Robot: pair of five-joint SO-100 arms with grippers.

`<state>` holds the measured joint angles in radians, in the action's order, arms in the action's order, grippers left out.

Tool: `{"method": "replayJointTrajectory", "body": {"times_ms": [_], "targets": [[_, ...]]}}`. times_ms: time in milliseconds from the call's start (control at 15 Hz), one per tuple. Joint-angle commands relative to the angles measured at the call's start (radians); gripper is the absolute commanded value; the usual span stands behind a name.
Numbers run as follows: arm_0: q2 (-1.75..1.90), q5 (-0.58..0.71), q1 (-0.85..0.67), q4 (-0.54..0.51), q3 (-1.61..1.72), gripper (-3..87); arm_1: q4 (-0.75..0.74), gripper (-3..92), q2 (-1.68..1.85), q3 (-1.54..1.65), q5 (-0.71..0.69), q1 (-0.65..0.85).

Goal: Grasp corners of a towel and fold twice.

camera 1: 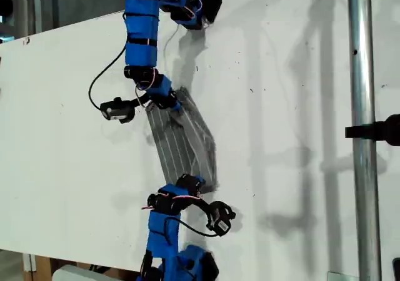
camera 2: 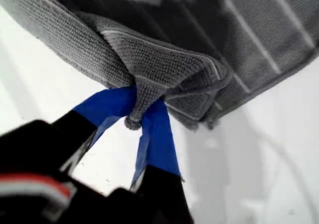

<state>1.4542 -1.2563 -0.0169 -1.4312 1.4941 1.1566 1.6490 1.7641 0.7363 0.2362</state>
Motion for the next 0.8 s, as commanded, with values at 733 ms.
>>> {"method": "replayJointTrajectory", "body": {"times_ms": [733], "targets": [[0.276, 0.268, -0.448, 0.009, 0.169, -2.7, -0.195, -0.2, 0.143, -0.023, -0.278, 0.299]]}}
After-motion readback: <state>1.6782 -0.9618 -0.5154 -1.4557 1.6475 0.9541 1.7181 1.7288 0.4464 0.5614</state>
